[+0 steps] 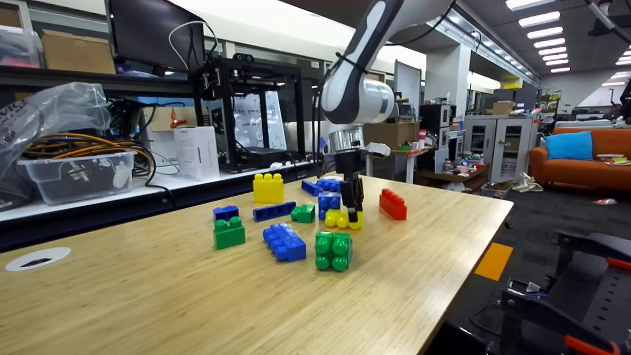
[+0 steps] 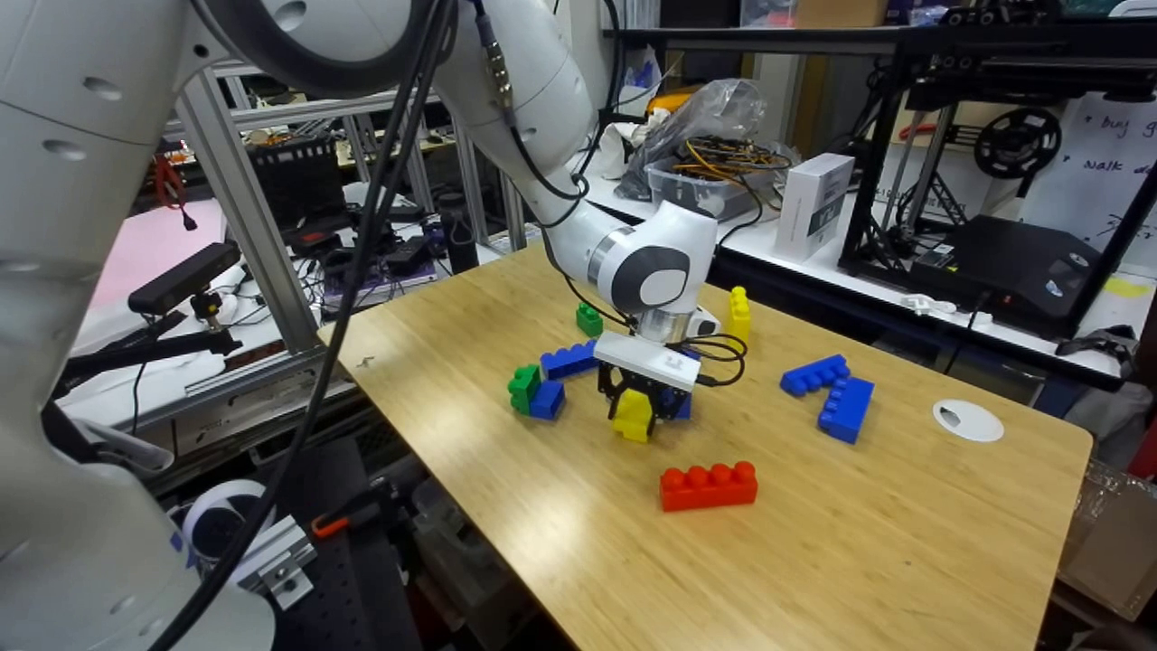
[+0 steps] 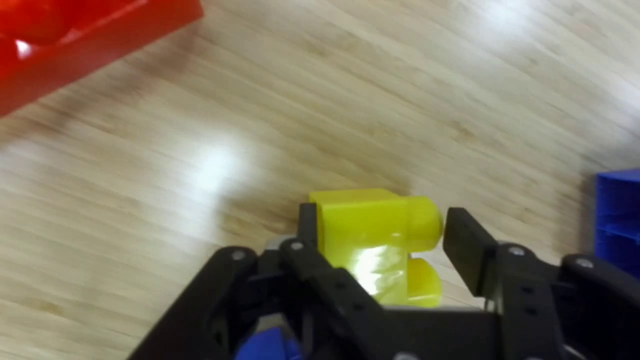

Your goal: Remove the yellow building block from the blue, green and yellow structure

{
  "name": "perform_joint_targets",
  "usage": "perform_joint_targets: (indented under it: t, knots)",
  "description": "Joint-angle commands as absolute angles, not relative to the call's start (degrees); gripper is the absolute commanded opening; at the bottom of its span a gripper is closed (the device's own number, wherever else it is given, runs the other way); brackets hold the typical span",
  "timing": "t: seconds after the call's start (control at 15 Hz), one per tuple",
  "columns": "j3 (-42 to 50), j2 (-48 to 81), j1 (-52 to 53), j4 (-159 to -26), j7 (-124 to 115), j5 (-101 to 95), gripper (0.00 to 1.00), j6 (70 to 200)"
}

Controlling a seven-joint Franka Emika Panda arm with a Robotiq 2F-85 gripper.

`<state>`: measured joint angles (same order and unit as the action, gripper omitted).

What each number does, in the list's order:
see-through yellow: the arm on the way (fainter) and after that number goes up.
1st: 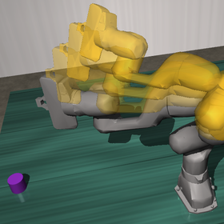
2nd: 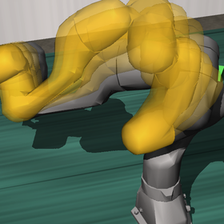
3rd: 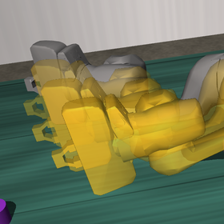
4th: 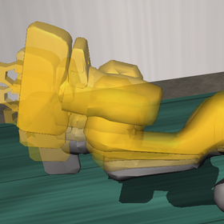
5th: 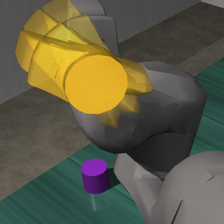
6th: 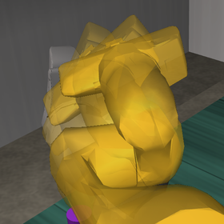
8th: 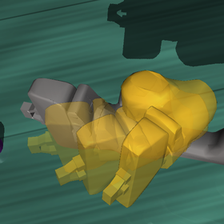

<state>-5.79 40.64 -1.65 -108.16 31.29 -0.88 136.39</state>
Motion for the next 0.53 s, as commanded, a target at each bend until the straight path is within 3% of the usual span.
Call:
perform_joint_targets:
  t: [0.0, 0.4, 0.47]
  knots:
    - [-5.5, 38.7, -4.1, -111.4, 30.4, -2.3, 0.42, 140.5]
    - [-4.7, 38.0, -7.1, -112.1, 30.6, -2.3, 0.42, 142.5]
    - [-5.4, 37.9, -7.8, -112.2, 31.9, -1.9, 0.92, 142.2]
